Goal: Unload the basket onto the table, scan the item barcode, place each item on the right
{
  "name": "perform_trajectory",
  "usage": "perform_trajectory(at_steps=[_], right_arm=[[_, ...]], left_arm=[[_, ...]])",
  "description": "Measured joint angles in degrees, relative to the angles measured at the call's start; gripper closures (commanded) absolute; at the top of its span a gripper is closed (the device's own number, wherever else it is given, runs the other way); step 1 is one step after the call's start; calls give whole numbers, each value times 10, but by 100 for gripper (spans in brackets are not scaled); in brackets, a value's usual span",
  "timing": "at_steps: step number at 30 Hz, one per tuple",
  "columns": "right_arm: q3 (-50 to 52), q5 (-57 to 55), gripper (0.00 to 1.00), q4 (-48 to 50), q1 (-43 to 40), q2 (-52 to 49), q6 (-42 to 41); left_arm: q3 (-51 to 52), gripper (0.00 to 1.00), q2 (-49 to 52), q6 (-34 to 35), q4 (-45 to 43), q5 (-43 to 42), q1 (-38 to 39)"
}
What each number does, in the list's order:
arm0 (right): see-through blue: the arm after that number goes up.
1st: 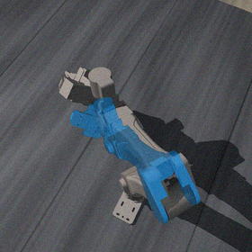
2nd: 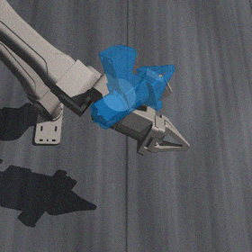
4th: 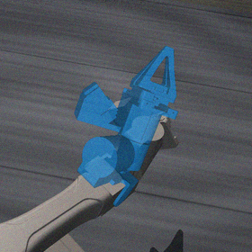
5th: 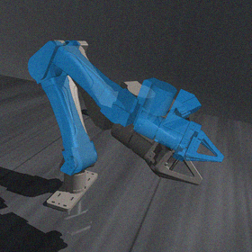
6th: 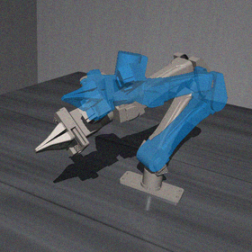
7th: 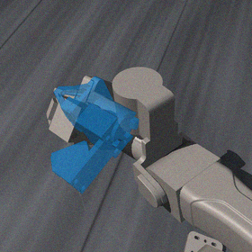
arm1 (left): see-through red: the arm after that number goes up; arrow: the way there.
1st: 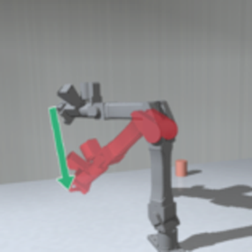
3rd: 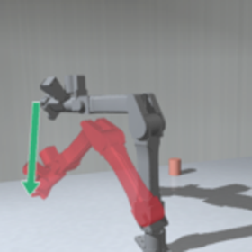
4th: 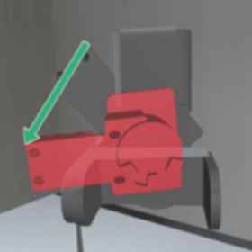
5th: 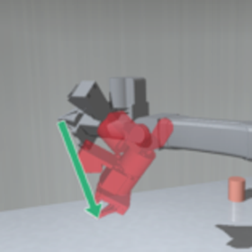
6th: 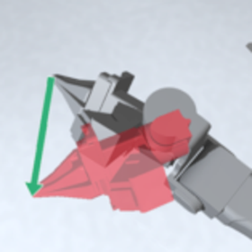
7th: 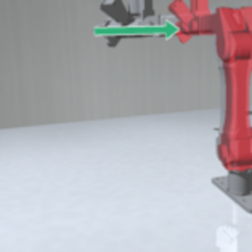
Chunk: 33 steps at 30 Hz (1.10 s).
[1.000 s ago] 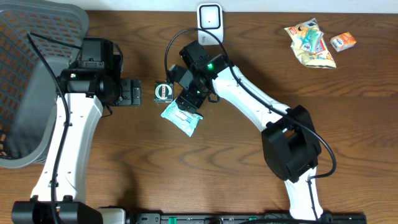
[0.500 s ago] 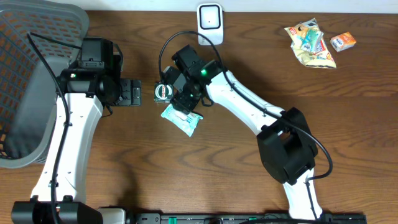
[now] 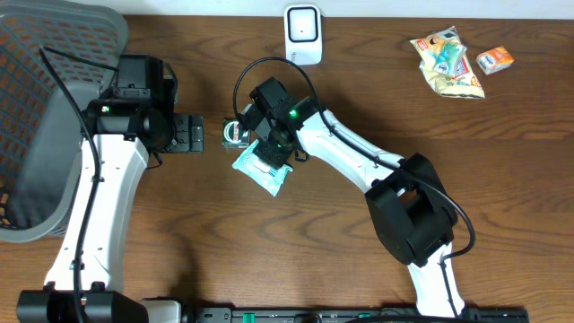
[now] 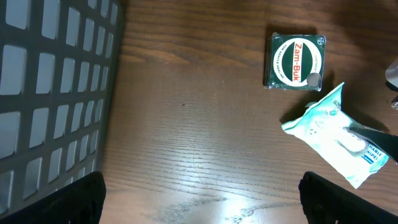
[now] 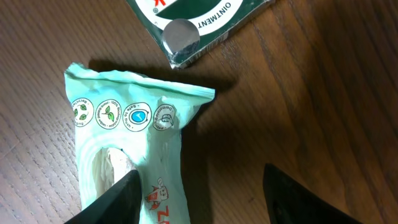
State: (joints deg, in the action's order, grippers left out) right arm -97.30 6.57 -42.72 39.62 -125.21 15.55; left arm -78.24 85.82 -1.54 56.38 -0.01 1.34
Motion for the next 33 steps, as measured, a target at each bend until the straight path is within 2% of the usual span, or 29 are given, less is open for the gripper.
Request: perform_trajectory(at_steps=[8,14,23,31,33], right_arm=[[4,-11,44,7,0,0,0],[30,-107,45,21,0,0,0],[37,-290,40,23,-13,0,-9],[26,-318,30,-30,3,6,-35],[24,-317,31,-31,15,14,-37]], left_arm=[[0,3,0,0,0,0,0],[0,2,0,0,0,0,0],[0,2,0,0,0,0,0],[0,2,0,0,0,0,0],[0,2,0,0,0,0,0]])
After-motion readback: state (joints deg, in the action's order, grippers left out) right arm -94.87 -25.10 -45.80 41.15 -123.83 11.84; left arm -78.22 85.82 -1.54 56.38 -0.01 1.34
